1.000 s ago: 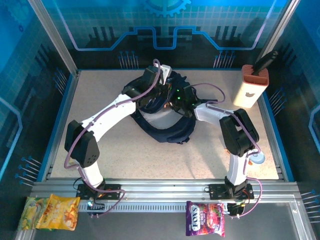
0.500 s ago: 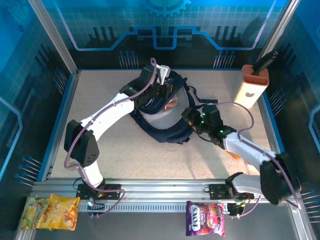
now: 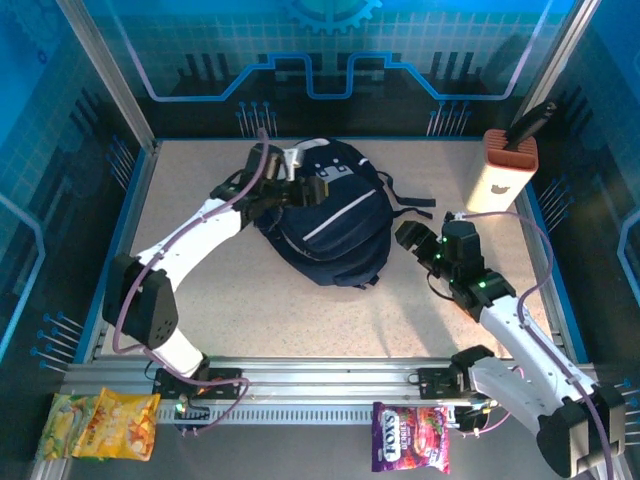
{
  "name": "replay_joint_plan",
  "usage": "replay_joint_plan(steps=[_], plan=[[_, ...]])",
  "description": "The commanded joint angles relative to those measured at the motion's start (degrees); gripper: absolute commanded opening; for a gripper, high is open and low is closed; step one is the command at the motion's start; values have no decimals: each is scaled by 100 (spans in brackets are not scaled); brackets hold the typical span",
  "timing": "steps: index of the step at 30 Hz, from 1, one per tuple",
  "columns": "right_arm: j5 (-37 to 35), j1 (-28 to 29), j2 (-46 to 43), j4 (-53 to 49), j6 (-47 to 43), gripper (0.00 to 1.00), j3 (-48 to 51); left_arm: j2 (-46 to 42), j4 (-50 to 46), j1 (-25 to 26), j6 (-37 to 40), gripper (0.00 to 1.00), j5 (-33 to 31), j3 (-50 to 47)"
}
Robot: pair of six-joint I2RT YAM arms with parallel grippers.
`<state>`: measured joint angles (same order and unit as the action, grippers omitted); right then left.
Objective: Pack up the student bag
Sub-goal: Close the student bag at the top-center of the table, then rotate the student bag at the top-center of the table.
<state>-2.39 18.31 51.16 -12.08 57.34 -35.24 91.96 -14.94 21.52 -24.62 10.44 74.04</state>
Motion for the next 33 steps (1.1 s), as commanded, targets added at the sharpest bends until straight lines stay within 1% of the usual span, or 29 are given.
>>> replay_joint_plan(steps=[1, 5, 8, 10, 13, 17, 20, 25, 28, 29, 33], plan=[[276, -26, 266, 20, -76, 83, -114, -239, 356, -519, -867, 69, 211, -625], [584, 42, 639, 308, -113, 83, -206, -328, 1017, -1124, -1391, 67, 592, -1322], [647, 133, 867, 366, -159, 83, -354, -231, 1501, -1483, -1829, 64, 889, -1711], [662, 185, 977, 414, -154, 83, -407, -106, 1801, -1651, -2048, 62, 1081, -1888], [694, 246, 1127, 527, -108, 82, -452, 146, 2150, -1803, -2266, 56, 1350, -2050], [741, 322, 1318, 592, -97, 82, -540, 465, 2454, -1879, -2361, 46, 1575, -2105], [732, 367, 1402, 621, -84, 82, -576, 671, 2452, -1890, -2331, 41, 1632, -2035], [787, 384, 1507, 705, -54, 82, -593, 982, 2471, -1888, -2188, 39, 1769, -1931], [900, 386, 1610, 766, -65, 80, -615, 1216, 2720, -1888, -2226, 32, 2009, -1902], [943, 388, 1646, 804, -74, 79, -628, 1288, 2851, -1888, -2252, 31, 2096, -1894], [1143, 423, 1811, 1000, -125, 77, -648, 1438, 3047, -1888, -2301, 30, 2247, -1807]])
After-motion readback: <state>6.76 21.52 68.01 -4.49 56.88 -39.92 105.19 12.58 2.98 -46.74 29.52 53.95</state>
